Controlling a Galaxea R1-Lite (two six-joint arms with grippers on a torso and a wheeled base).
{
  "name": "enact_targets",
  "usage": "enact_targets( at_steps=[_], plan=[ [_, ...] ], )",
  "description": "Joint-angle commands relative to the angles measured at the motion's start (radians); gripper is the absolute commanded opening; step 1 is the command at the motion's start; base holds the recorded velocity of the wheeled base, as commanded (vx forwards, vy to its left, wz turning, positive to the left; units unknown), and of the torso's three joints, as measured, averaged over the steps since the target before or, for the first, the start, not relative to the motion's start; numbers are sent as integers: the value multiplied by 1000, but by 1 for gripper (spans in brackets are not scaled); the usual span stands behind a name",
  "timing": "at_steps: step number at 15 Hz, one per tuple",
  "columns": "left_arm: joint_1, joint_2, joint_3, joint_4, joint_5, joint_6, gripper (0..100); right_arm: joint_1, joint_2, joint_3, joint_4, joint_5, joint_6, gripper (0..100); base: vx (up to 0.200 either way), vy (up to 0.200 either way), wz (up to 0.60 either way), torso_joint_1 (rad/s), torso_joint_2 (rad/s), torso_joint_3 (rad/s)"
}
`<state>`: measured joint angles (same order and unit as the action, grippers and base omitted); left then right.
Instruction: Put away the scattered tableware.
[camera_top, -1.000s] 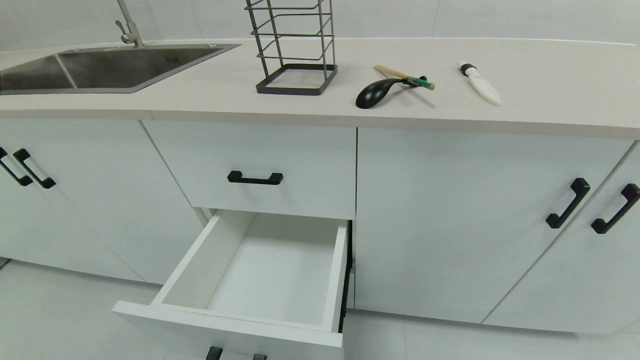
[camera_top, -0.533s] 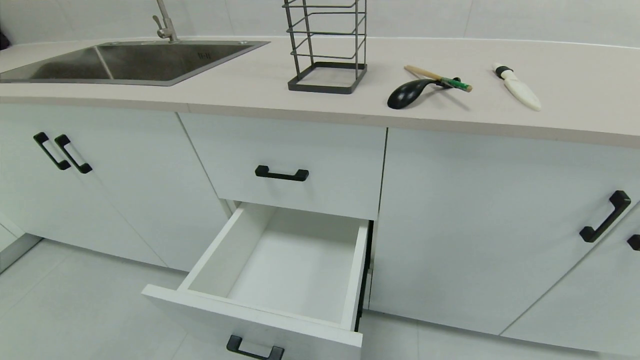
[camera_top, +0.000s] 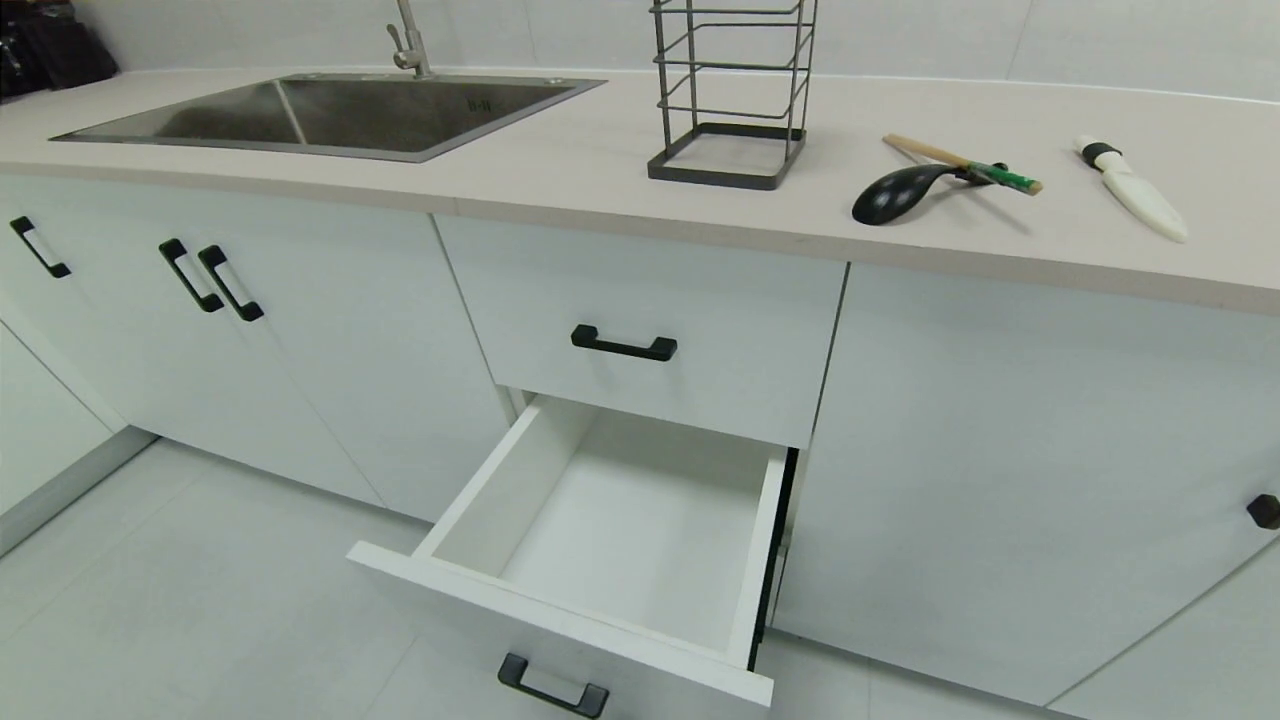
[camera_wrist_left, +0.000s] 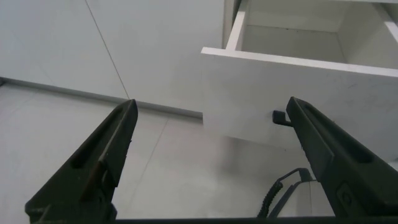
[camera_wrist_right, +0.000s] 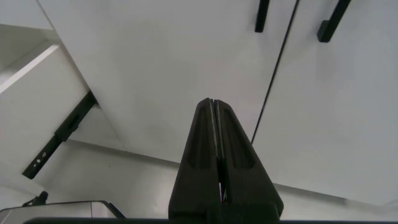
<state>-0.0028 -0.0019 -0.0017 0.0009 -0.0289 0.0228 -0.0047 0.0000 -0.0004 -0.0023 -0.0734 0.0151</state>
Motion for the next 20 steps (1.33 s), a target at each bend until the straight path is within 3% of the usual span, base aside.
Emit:
enact_targets(
  at_steps=[1,6,9,16,20],
  plan=[
    [0,2,0,-1,1,-3,100,0,0,0,-1,0,0,0,200,0,0,2,2,7],
    [0,2,0,-1,1,-6,100,0,0,0,1,1,-1,0,40,0,0,0,0,0],
    [0,2,0,-1,1,-30,100,0,0,0,1,1,-3,0,0,0,0,0,0,0],
    [0,2,0,-1,3,-32,100,0,0,0,1,1,-3,0,0,0,0,0,0,0],
    [1,2,0,-1,3,-32,100,0,0,-1,1,1,-6,0,0,0,0,185,-97,-74]
  ],
)
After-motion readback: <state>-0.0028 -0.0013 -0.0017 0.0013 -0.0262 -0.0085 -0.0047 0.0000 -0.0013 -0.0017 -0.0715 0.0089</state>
